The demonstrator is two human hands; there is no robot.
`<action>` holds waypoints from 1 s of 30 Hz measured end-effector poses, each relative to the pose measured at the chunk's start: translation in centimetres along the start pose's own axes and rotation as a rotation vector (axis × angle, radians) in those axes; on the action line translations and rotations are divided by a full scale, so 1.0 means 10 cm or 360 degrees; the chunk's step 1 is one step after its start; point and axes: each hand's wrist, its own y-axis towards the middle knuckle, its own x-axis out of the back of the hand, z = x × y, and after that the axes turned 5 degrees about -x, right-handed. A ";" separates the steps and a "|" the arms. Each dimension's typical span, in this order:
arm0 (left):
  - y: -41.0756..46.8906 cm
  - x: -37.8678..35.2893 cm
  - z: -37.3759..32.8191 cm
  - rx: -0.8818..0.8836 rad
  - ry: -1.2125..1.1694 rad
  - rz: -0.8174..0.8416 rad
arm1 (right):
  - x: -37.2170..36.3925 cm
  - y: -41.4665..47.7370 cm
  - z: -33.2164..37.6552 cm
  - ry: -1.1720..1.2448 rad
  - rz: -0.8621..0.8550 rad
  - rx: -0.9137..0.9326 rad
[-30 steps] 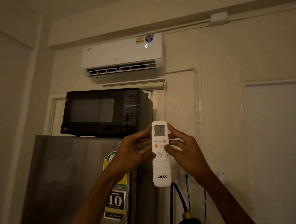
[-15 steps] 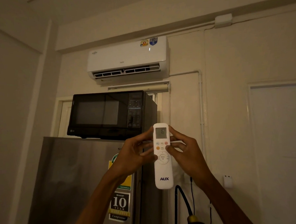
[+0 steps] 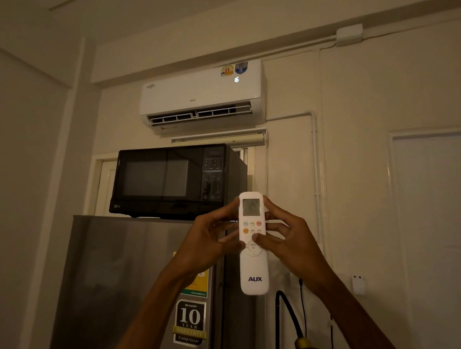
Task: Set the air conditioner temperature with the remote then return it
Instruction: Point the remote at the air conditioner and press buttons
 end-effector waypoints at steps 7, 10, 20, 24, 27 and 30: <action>-0.01 0.02 0.03 0.0035 -0.0006 0.0006 | 0.00 -0.03 -0.01 0.0012 0.0073 -0.0024; -0.01 0.03 0.03 0.0040 0.0023 0.0008 | 0.00 -0.02 -0.01 0.0017 0.0079 -0.0021; -0.01 0.04 0.01 0.0053 0.0001 0.0007 | -0.01 -0.01 0.00 0.0017 0.0082 -0.0034; -0.02 0.04 0.01 0.0065 -0.0013 0.0007 | 0.00 -0.02 0.02 0.0027 0.0084 -0.0020; -0.02 0.03 -0.01 0.0054 -0.0026 0.0005 | 0.01 -0.03 0.03 0.0029 0.0088 -0.0028; -0.02 0.02 -0.02 0.0049 -0.0033 0.0002 | 0.01 -0.04 0.03 0.0022 0.0091 -0.0033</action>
